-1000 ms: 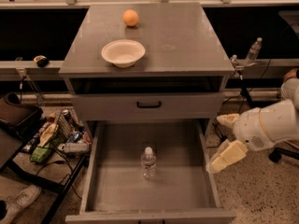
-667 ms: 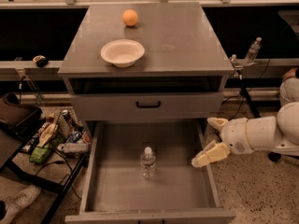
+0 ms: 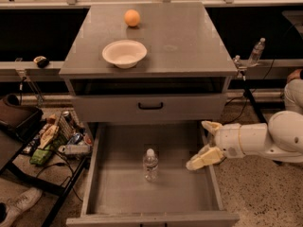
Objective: Pick water bottle from middle drawer and place on counter
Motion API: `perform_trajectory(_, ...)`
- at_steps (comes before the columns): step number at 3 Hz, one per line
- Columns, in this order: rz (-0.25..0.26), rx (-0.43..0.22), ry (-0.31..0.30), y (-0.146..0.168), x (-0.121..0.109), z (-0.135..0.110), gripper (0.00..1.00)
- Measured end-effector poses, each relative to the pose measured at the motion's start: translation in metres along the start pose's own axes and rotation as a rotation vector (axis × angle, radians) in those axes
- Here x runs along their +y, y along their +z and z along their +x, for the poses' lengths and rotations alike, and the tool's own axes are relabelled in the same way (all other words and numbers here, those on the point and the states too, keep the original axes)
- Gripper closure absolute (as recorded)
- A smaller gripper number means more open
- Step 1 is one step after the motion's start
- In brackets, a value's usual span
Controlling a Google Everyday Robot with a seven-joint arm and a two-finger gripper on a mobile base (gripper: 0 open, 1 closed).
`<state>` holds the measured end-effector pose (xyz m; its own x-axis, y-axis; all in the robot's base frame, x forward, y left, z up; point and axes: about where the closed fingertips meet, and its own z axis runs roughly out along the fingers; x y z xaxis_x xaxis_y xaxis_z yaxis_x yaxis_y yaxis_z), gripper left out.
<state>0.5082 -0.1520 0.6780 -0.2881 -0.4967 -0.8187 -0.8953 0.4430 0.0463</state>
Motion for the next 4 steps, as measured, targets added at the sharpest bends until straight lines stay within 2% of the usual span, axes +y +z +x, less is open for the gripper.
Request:
perform_trajectory(1,0.031,-0.202,-0.091,0.067,-0.021,0.010,0.00)
perform_trajectory(2,0.037,-0.319,-0.195,0.111,-0.039,0.023,0.00)
perform_trajectory(3,0.004,-0.388,-0.240,0.159,-0.046,0.050,0.00)
perform_trajectory(4,-0.046,-0.404,-0.241,0.195,-0.038,0.076,0.00)
